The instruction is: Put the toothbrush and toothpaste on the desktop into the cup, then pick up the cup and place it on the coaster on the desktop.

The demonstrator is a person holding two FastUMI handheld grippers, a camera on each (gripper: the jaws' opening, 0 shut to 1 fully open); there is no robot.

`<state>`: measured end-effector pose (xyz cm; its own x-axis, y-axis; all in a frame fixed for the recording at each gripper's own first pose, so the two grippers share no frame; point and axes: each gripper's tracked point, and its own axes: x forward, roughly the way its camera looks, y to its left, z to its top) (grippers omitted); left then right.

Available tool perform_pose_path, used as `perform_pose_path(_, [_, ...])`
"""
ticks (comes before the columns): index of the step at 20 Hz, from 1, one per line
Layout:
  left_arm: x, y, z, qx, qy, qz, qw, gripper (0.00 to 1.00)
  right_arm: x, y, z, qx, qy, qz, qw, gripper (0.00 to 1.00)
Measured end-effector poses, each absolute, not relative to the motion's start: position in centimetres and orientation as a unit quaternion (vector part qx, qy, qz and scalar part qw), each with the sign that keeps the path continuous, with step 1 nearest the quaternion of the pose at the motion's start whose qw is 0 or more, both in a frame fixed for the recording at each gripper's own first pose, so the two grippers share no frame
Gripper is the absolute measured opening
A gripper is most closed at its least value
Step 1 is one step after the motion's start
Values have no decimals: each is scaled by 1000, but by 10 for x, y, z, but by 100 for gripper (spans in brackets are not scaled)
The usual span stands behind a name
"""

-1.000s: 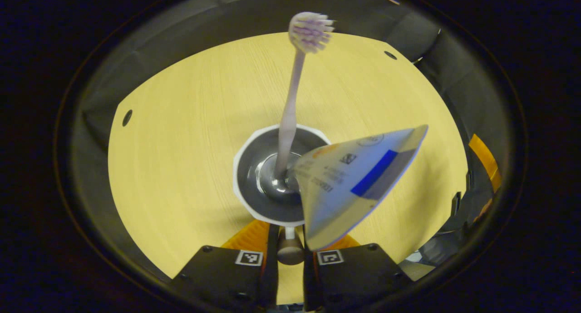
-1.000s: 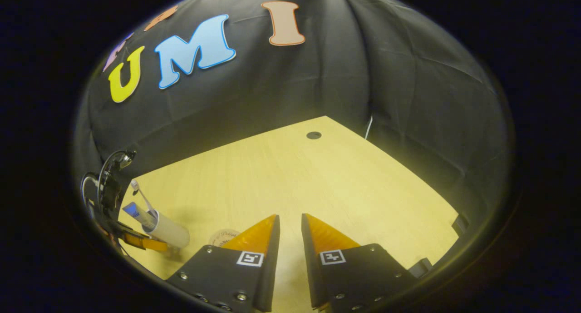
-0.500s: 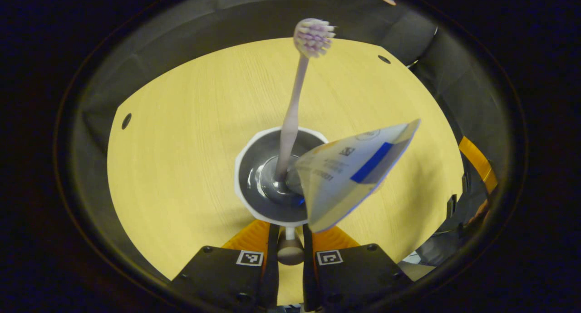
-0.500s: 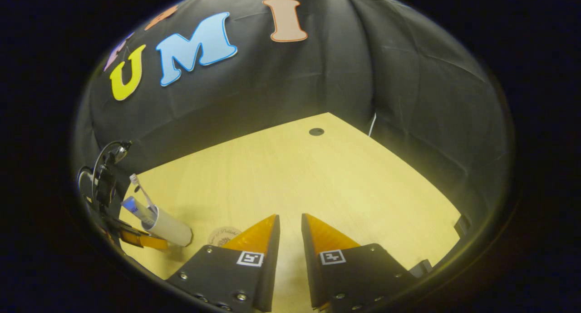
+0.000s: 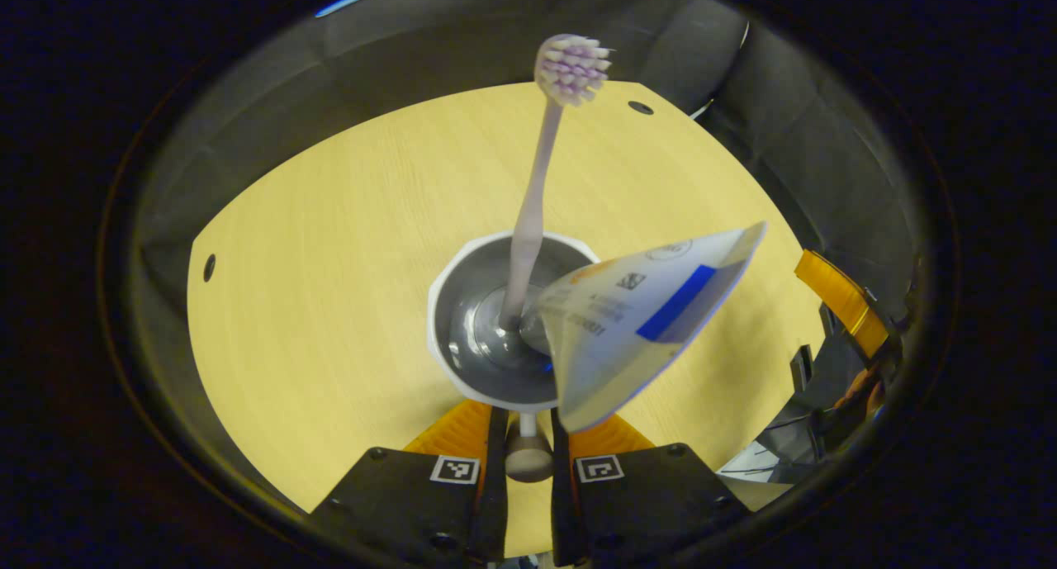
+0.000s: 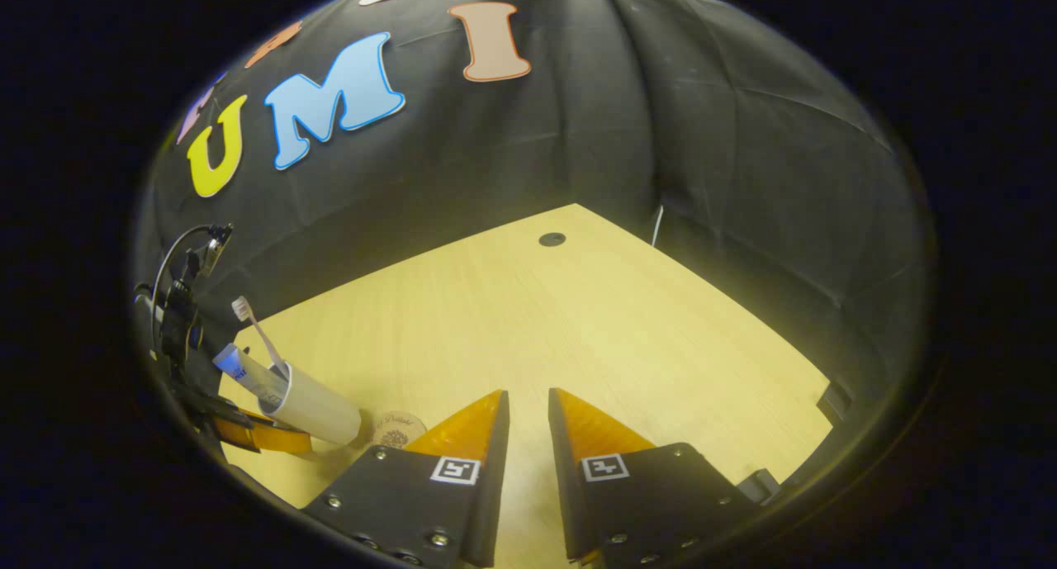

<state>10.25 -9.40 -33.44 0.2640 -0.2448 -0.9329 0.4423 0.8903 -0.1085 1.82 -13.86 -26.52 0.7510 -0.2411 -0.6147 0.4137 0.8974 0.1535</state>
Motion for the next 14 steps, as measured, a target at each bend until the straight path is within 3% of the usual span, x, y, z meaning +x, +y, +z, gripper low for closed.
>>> perform_pose_path(14, [100,-130,-364,128,567,-236,779,28,-18,-178,-281,169,311,-215,910,30])
